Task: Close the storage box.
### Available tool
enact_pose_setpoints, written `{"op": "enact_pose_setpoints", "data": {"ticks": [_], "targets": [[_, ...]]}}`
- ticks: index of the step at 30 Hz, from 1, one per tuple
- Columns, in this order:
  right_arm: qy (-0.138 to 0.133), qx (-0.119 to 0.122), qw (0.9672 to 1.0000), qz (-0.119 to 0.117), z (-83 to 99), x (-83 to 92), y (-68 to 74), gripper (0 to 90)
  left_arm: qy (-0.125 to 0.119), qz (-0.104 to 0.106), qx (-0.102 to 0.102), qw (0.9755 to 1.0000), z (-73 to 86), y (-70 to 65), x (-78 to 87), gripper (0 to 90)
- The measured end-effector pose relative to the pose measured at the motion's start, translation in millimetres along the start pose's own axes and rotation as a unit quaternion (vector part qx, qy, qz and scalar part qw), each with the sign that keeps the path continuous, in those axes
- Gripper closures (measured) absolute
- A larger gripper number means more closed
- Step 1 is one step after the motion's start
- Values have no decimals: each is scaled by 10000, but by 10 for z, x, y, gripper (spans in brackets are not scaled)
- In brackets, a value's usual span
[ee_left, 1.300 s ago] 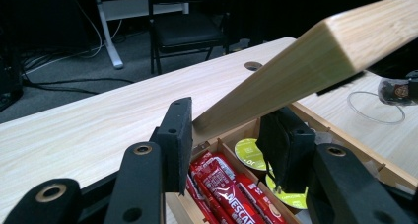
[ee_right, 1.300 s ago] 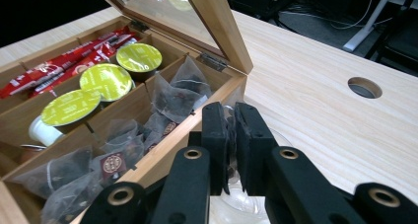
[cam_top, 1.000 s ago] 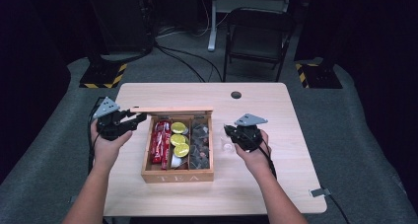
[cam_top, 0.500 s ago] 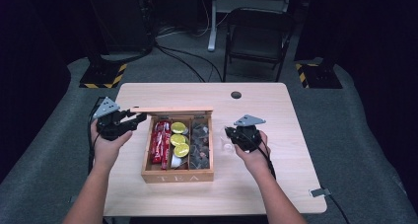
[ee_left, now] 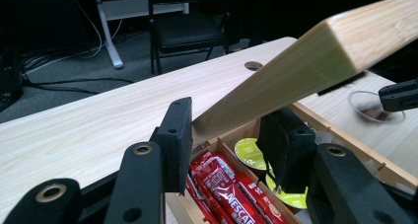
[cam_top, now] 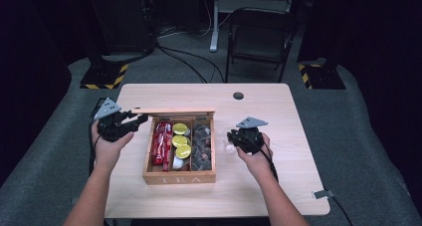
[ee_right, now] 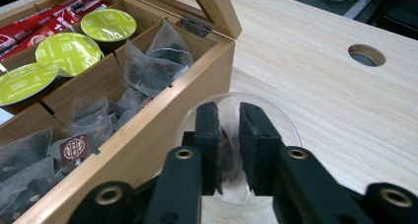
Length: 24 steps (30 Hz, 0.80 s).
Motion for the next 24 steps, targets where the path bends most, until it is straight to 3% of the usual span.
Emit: {"op": "enact_pose_setpoints", "data": {"ticks": [15,24], "targets": [[-279,2,9996,90,-103,66,80,581,47,-21,-22,10000,20,-17,11,564],[-599,36,9981,-169,-322,102,243,511,86,-47,-68,9999,50,-48,41,563]]}}
Point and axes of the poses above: each handheld gripper's, and its own axes: x roughly backward along the jaws, z roughly out of its underside, y roughly to its left, the point moved 5 cm from there along -x, roughly forward along the jaws, and after that the axes turned 12 degrees about -y, right-handed, at the moved point
